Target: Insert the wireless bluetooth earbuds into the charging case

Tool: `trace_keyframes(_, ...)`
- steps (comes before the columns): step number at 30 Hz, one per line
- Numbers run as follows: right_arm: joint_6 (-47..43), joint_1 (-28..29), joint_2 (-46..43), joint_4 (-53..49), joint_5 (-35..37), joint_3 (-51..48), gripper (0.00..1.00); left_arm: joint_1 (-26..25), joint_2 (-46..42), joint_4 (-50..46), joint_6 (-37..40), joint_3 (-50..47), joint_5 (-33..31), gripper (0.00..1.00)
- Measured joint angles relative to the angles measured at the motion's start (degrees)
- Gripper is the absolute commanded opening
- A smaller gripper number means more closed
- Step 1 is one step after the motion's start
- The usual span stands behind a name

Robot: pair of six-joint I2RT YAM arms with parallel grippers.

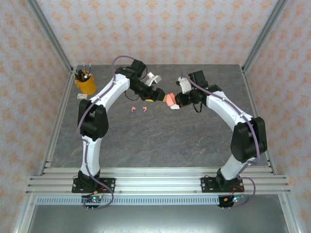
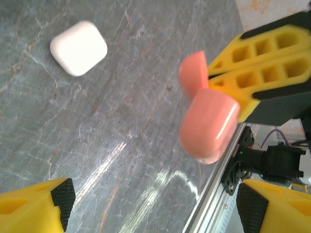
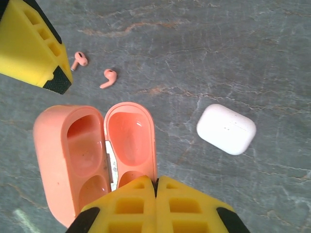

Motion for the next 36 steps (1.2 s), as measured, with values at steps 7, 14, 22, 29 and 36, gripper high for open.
trace_keyframes(7, -3.3, 0.3, 0.0, -1.4, 1.6, 0.0, 0.00, 0.0, 4.0, -5.8, 3.2, 7.4, 2.6, 0.89)
trace_keyframes(14, -3.8, 2.5, 0.1, -1.4, 1.6, 0.0, 0.00, 0.0, 6.8, -9.4, 5.8, 10.0, 5.8, 0.88)
trace_keyframes(22, -4.6, 5.1, 1.5, -2.3, 1.6, 0.5, 0.00, 0.0, 9.0, -14.2, 9.7, 11.1, 8.6, 0.76)
trace_keyframes(29, -5.1, 5.1, 1.5, -2.9, 1.3, 0.9, 0.00, 0.0, 9.0, -18.8, 14.2, 11.6, 12.7, 0.73)
trace_keyframes(36, -5.2, 5.1, 1.5, -3.3, 0.1, 0.9, 0.00, 0.0, 10.5, -22.9, 18.3, 11.6, 14.8, 0.67)
